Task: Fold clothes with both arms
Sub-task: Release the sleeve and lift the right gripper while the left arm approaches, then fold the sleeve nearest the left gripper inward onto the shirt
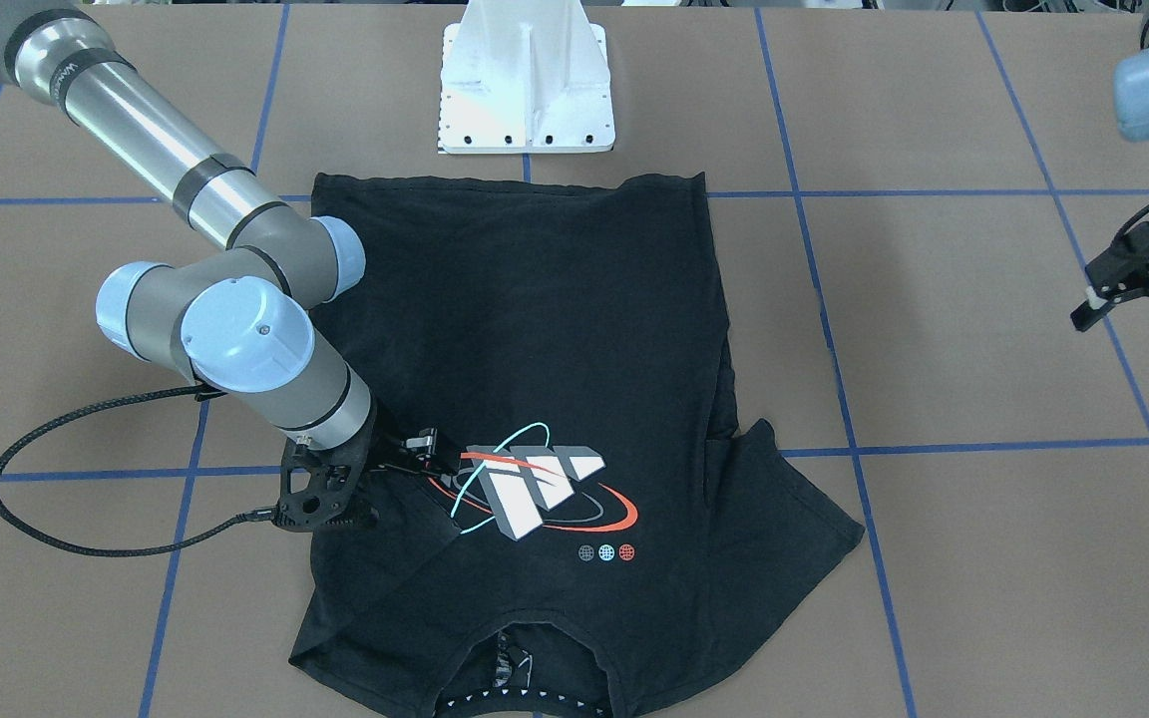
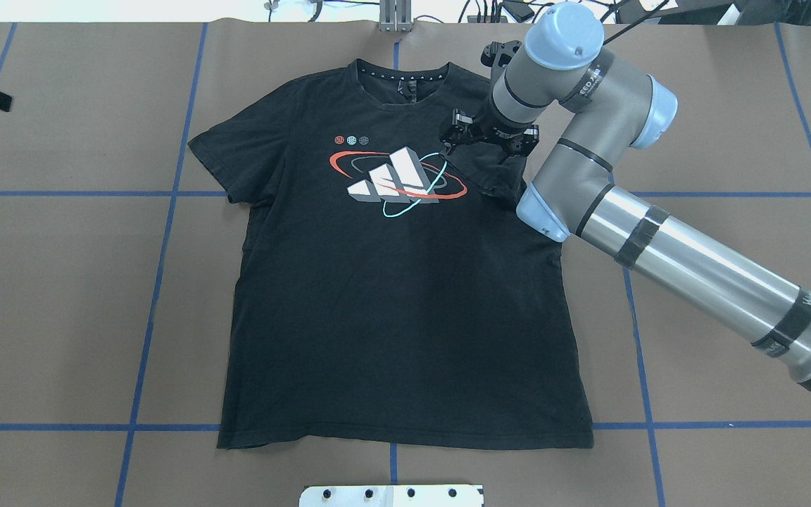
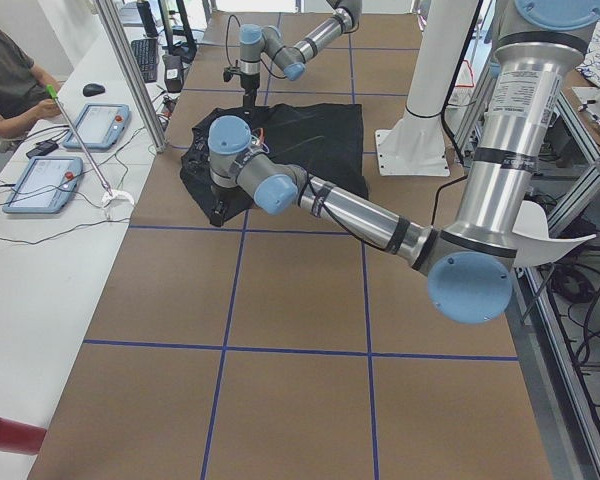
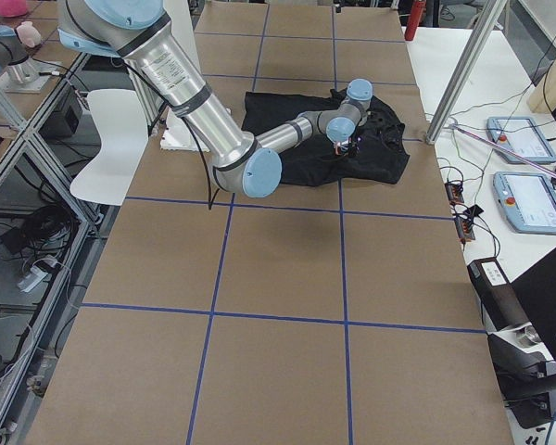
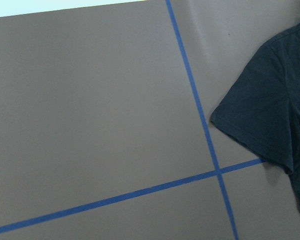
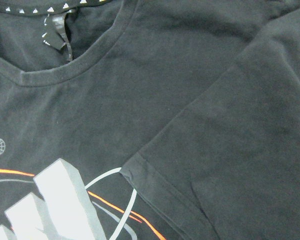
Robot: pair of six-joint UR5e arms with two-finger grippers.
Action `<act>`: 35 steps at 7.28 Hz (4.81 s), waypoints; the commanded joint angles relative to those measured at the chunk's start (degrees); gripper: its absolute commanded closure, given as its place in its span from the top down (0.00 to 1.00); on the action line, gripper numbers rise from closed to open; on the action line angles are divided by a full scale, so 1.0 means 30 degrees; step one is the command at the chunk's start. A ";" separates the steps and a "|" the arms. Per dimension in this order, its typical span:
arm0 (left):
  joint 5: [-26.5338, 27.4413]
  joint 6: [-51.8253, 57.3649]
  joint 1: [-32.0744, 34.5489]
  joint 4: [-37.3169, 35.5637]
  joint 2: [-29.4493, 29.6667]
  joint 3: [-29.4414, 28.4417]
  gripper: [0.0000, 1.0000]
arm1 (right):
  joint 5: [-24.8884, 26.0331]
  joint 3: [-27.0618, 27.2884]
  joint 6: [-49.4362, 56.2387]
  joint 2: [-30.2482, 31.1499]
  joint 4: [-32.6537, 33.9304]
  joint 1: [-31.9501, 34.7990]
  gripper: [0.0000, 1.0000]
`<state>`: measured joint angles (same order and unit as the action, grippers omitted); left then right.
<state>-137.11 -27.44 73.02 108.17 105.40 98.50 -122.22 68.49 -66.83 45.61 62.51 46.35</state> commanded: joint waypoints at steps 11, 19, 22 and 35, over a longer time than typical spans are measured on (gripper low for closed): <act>0.3720 -0.3218 -0.5736 0.8885 0.7402 -1.4283 0.63 | -0.1507 0.8138 -0.0459 0.7825 0.0053 0.1219 0.99; 0.4101 -0.3217 -0.5736 0.9178 0.7522 -1.4844 0.53 | -0.1390 0.8109 -0.0459 0.8030 0.0053 0.1190 0.99; 0.4101 -0.3218 -0.5794 0.9208 0.7464 -1.4844 0.37 | -0.1390 0.8079 -0.0400 0.8031 0.0053 0.1189 0.99; 0.6795 -1.2854 -0.8372 0.5457 1.0803 -1.1648 0.00 | -0.1683 0.8285 -0.0371 0.8236 0.0053 0.1424 0.99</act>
<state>-117.58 -64.88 48.39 124.35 137.14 64.95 -127.26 93.31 -67.91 70.29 62.67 50.62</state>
